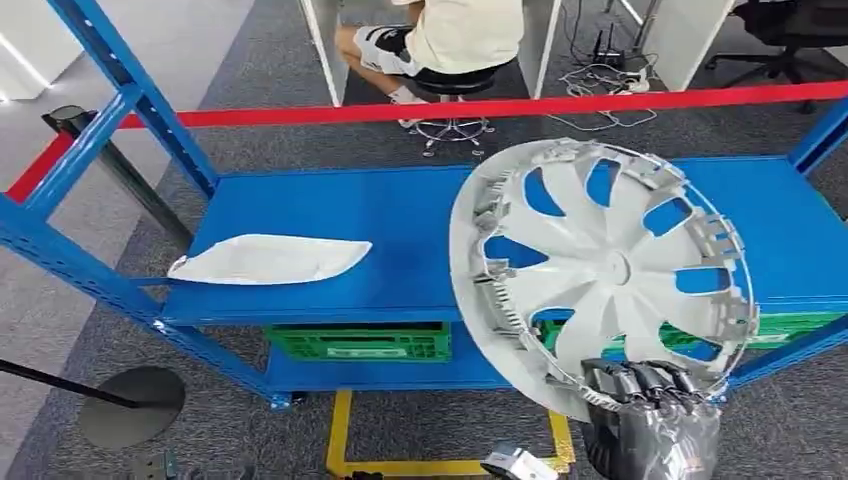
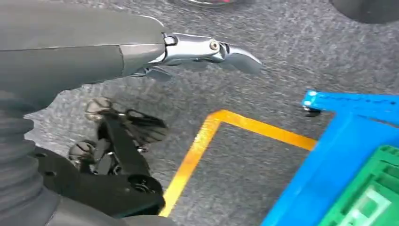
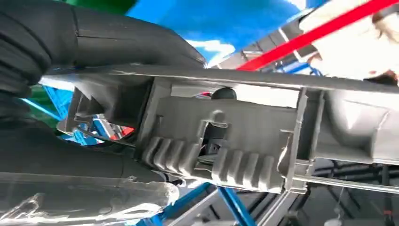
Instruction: Take the parts from the cabinet and place them on the table.
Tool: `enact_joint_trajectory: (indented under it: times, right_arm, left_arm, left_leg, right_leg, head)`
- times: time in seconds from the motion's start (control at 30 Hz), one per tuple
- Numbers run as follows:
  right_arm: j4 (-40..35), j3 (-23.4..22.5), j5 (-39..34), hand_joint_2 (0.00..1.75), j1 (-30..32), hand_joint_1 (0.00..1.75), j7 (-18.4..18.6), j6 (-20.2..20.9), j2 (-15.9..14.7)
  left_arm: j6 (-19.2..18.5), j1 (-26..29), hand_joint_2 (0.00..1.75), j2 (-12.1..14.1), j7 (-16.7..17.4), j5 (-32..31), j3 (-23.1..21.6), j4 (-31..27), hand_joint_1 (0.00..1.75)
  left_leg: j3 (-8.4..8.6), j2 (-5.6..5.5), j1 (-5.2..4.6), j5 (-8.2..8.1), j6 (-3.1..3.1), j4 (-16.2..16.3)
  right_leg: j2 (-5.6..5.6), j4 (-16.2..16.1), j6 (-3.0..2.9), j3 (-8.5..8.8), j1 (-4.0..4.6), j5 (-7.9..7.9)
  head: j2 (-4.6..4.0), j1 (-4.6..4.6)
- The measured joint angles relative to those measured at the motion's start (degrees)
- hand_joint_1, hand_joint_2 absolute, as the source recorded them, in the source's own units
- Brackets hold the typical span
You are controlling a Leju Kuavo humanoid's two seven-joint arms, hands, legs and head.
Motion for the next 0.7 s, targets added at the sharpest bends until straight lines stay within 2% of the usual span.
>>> enact_joint_trajectory:
  times: [0.03,0.07,0.1,0.13,0.17,0.23,0.27,0.3,0.33,0.4,0.43,0.47,0.5,0.53,0.57,0.6,0.63,0.67,0.7]
  right_arm:
    - [0.26,0.66,0.02,1.75,-0.11,1.75,0.85,0.00,-0.44]
    - [0.48,1.31,0.02,1.75,-0.25,1.75,1.64,0.00,-0.96]
    - [0.66,1.95,0.02,1.75,-0.44,1.75,2.12,0.00,-1.44]
    - [0.78,2.46,0.02,1.75,-0.52,1.75,2.32,0.00,-1.79]
    - [0.90,2.75,0.02,1.75,-0.61,1.75,2.49,0.00,-2.01]
    - [1.31,3.58,0.04,1.75,-0.75,1.75,2.53,0.00,-2.54]
    - [1.42,3.86,0.02,1.75,-0.75,1.75,2.94,-0.02,-2.75]
    - [1.62,4.34,0.02,1.75,-0.85,1.75,4.13,0.00,-3.27]
    - [1.83,5.01,0.04,1.75,-0.98,1.75,5.47,-0.02,-3.73]
    - [2.29,6.16,0.04,1.75,-1.80,1.75,8.37,-0.02,-4.89]
    - [2.51,6.72,0.04,1.75,-2.04,1.75,9.67,-0.02,-5.41]
    - [2.73,7.30,0.04,1.75,-2.11,1.75,10.38,-0.02,-5.81]
    - [2.95,7.82,0.02,1.75,-2.20,1.75,11.21,-0.02,-6.23]
    - [3.06,8.15,0.02,1.75,-2.29,1.75,11.61,-0.02,-6.54]
    - [3.10,8.48,0.02,1.75,-2.36,1.75,11.91,-0.02,-6.84]
    - [3.10,8.76,0.00,1.75,-2.44,1.75,11.93,-0.02,-7.08]
    - [3.10,8.81,0.00,1.75,-2.66,1.75,11.89,-0.02,-7.25]
    - [3.04,8.81,-0.02,1.75,-2.55,1.75,11.56,-0.04,-7.36]
    - [2.86,8.72,-0.04,1.75,-2.33,1.75,11.32,-0.09,-7.45]
  left_arm:
    - [-0.20,-0.05,1.75,0.02,-0.04,-0.26,0.00,0.00,0.00]
    - [-0.37,-0.15,1.75,0.15,-0.13,-0.55,0.00,0.00,0.00]
    - [-0.39,-0.35,1.75,0.22,-0.26,-0.61,0.00,0.00,0.00]
    - [-0.41,-0.69,1.75,0.29,-0.31,-0.63,0.00,0.00,0.00]
    - [-0.44,-0.83,1.75,0.28,-0.44,-0.66,0.00,0.00,0.00]
    - [-0.46,-0.70,1.75,0.28,-0.44,-0.72,0.00,0.00,0.00]
    - [-0.46,-0.60,1.75,0.28,-0.46,-0.72,0.00,0.00,0.00]
    - [-0.44,-0.73,1.75,0.33,-0.48,-0.72,0.00,0.00,0.00]
    - [-0.29,-0.92,1.75,0.35,-0.57,-0.76,0.02,0.00,0.00]
    - [-0.24,-0.93,1.75,0.29,-0.59,-1.18,0.02,0.00,0.00]
    - [-0.22,-0.93,1.75,0.26,-0.59,-1.36,0.02,0.00,0.00]
    - [-0.13,-0.94,1.75,0.26,-0.59,-1.60,0.02,0.00,0.00]
    - [-0.04,-0.93,1.75,0.28,-0.57,-1.88,0.02,0.00,0.00]
    - [0.00,-0.94,1.75,0.28,-0.55,-2.10,0.02,0.00,0.00]
    - [0.04,-0.94,1.75,0.28,-0.44,-2.36,0.02,0.00,0.00]
    - [0.04,-0.97,1.75,0.26,-0.44,-2.60,0.04,0.00,0.00]
    - [0.09,-0.99,1.75,0.26,-0.44,-3.01,0.02,0.00,0.00]
    - [0.15,-0.94,1.75,0.24,-0.44,-3.21,0.04,0.00,0.00]
    - [0.26,-0.98,1.75,0.24,-0.44,-3.47,0.02,0.00,0.00]
  left_leg:
    - [2.79,0.00,-0.19,1.54,0.41,-3.91]
    - [6.52,0.00,-0.44,3.28,0.90,-9.38]
    - [10.22,0.01,-0.69,4.14,1.40,-14.60]
    - [10.80,0.08,-0.94,3.23,1.37,-16.61]
    - [10.46,0.06,-1.02,3.98,1.48,-16.58]
    - [10.17,-0.02,-1.43,4.50,2.18,-16.55]
    - [9.93,0.02,-1.32,5.22,2.65,-16.96]
    - [9.61,0.30,-0.96,6.06,2.99,-17.31]
    - [8.96,0.41,-0.95,6.61,3.49,-17.32]
    - [7.53,0.69,-1.05,7.75,3.78,-17.30]
    - [6.69,0.98,-1.13,8.35,3.85,-17.27]
    - [5.87,1.28,-1.20,8.98,3.86,-17.23]
    - [5.11,1.66,-1.23,9.56,3.83,-17.21]
    - [4.44,2.08,-1.24,10.08,3.76,-17.14]
    - [3.82,2.49,-1.24,10.58,3.63,-17.07]
    - [3.25,2.82,-1.23,11.07,3.38,-16.96]
    - [3.02,3.24,-1.39,11.59,3.02,-16.81]
    - [3.17,3.66,-1.35,12.07,2.66,-16.88]
    - [3.29,4.21,-1.27,12.36,2.37,-16.87]
  right_leg:
    - [0.02,0.00,0.12,-0.53,0.04,0.45]
    - [0.06,-0.01,0.32,-0.98,0.06,0.86]
    - [0.08,0.02,0.59,-1.22,0.04,1.29]
    - [0.00,0.08,1.00,-1.57,0.42,1.56]
    - [-0.09,-0.08,1.31,-1.59,0.28,1.88]
    - [-0.23,-0.77,2.09,-1.38,-0.09,2.79]
    - [-0.20,-1.03,2.50,-1.46,-0.04,3.32]
    - [-0.11,-0.46,2.73,-2.01,-0.09,2.55]
    - [-0.17,1.37,2.88,-3.12,-0.05,-0.29]
    - [-0.15,9.85,3.34,-5.36,-0.08,-6.76]
    - [-0.15,14.20,3.50,-6.34,-0.04,-9.06]
    - [-0.15,16.44,3.57,-6.29,-0.02,-9.59]
    - [-0.18,15.92,3.56,-4.88,-0.02,-8.53]
    - [-0.25,13.35,3.52,-2.47,-0.02,-6.63]
    - [-0.64,9.00,3.48,0.92,-0.02,-4.71]
    - [-1.91,3.35,3.44,5.15,-0.01,-3.71]
    - [-4.21,-1.81,3.44,7.99,0.35,-6.35]
    - [-3.81,-1.89,2.29,8.24,0.77,-5.52]
    - [-3.26,-2.42,1.90,7.37,0.88,-5.59]
  head:
    - [0.00,0.00]
    - [0.00,0.00]
    - [0.00,-0.02]
    - [0.00,-0.07]
    - [0.00,0.18]
    - [0.00,0.13]
    - [0.00,0.04]
    - [0.00,0.13]
    - [0.00,0.24]
    - [0.00,0.74]
    - [0.00,0.83]
    - [0.00,0.81]
    - [0.00,0.83]
    - [0.00,0.83]
    - [0.00,0.83]
    - [0.00,0.83]
    - [0.00,0.83]
    - [0.02,0.53]
    - [-0.02,0.74]
